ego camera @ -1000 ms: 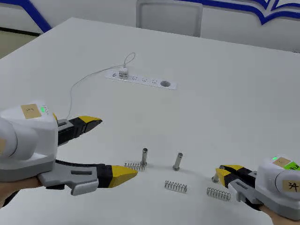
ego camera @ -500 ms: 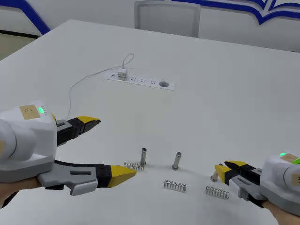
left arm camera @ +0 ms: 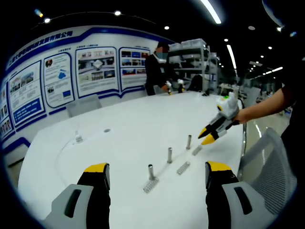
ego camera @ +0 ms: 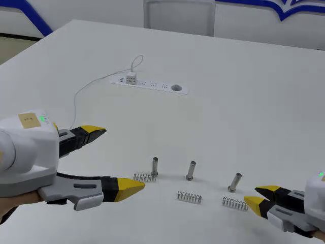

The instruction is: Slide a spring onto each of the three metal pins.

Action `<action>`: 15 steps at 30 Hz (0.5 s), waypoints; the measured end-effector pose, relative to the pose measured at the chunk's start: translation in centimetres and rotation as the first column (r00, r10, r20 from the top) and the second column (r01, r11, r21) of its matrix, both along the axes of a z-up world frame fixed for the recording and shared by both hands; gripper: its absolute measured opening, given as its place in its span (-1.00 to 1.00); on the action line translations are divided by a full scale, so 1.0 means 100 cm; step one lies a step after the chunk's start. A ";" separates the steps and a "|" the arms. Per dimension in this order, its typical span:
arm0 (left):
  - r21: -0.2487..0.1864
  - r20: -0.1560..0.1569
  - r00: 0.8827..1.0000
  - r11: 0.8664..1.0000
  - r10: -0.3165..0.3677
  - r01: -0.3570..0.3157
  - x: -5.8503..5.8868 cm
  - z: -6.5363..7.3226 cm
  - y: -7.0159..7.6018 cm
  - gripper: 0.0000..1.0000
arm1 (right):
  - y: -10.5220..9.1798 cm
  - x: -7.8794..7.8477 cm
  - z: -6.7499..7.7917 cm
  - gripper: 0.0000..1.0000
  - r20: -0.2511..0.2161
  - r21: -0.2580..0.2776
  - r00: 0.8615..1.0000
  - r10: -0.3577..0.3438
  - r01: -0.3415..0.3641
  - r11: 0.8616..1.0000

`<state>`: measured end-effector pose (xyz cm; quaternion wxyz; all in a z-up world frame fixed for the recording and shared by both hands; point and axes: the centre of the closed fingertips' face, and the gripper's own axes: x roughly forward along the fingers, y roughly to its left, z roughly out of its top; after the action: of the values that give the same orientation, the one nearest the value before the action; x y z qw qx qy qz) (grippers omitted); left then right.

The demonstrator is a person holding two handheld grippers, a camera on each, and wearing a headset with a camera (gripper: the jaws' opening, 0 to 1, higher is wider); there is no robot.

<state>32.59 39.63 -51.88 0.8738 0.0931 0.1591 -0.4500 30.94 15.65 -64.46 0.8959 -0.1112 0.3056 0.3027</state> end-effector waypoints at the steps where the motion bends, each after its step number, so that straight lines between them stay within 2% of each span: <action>1: 0.001 -0.002 1.000 1.000 -0.001 0.001 0.000 -0.001 -0.001 0.68 | 0.001 -0.003 -0.004 -0.56 -0.013 -0.021 1.000 0.027 -0.027 0.999; 3: 0.006 -0.004 1.000 1.000 -0.004 0.004 -0.001 -0.002 -0.003 0.68 | 0.002 -0.001 -0.010 -0.55 -0.023 -0.051 0.999 0.040 -0.041 0.998; 7: 0.013 -0.004 1.000 1.000 -0.009 0.009 -0.002 -0.002 -0.004 0.68 | 0.006 0.002 -0.017 -0.54 -0.046 -0.054 0.996 0.081 -0.084 0.995; 10: 0.021 -0.004 1.000 1.000 -0.006 0.006 -0.003 -0.002 -0.002 0.68 | 0.010 0.001 -0.023 -0.54 -0.073 -0.100 0.985 0.157 -0.164 0.981; 15: 0.023 -0.008 1.000 1.000 0.012 -0.012 -0.001 -0.003 0.004 0.68 | 0.013 0.002 -0.026 -0.55 -0.100 -0.072 0.976 0.194 -0.202 0.977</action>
<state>32.50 40.03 -52.19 0.8747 0.1005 0.1685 -0.4432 31.16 17.00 -67.08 0.8410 -0.1636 0.3462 0.3824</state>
